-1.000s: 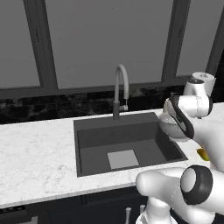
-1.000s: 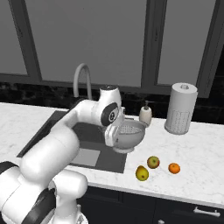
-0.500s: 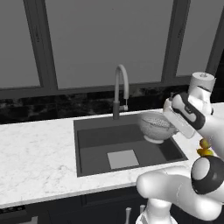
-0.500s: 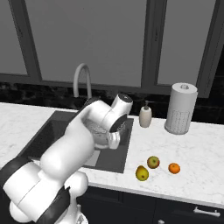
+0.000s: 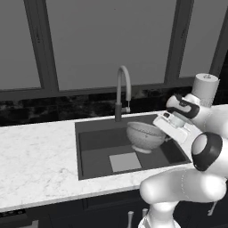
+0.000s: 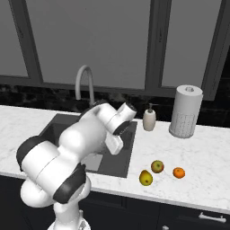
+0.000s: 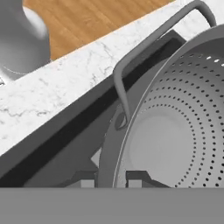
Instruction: Put the colander in the sink, put the pear, tangerine, apple in the colander, and turn on the sink faucet and pour water over the colander.
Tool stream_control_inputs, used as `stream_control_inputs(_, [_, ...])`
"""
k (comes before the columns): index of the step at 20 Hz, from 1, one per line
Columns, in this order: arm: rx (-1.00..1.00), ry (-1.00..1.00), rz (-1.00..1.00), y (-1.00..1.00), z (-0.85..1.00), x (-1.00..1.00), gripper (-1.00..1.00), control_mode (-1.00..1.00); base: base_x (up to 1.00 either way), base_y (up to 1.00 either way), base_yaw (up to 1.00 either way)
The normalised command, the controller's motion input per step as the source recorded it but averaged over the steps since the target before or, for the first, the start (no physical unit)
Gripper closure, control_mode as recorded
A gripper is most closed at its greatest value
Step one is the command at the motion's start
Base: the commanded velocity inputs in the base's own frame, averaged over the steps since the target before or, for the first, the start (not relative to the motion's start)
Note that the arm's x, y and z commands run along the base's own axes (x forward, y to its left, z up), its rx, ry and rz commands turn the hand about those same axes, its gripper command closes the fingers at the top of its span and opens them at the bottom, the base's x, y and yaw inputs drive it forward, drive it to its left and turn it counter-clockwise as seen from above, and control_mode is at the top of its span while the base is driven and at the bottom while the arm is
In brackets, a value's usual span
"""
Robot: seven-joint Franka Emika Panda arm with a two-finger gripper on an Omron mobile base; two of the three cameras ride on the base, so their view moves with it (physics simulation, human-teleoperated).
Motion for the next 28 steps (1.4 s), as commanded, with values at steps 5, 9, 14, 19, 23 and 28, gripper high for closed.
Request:
stream_control_inputs(5, [0.0,0.0,0.09,0.32,-0.47,0.31,1.0,-1.0,0.0,0.0,0.0])
stream_control_inputs(9, [-0.01,-0.08,0.05,0.32,-0.53,0.09,1.0,-1.0,0.0,0.0,0.0])
stream_control_inputs(14, [0.0,-0.11,0.01,0.22,-0.57,0.0,1.0,-1.0,0.0,0.0,0.0])
stream_control_inputs(19, [-0.04,-0.11,0.02,0.15,-0.43,0.02,1.0,-1.0,0.0,0.0,0.0])
stream_control_inputs(23, [-0.12,-0.06,0.03,0.19,-0.29,0.04,1.0,-1.0,0.0,0.0,0.0])
stream_control_inputs(28, [-0.1,-0.01,0.04,0.06,-0.23,0.07,1.0,-1.0,0.0,0.0,0.0])
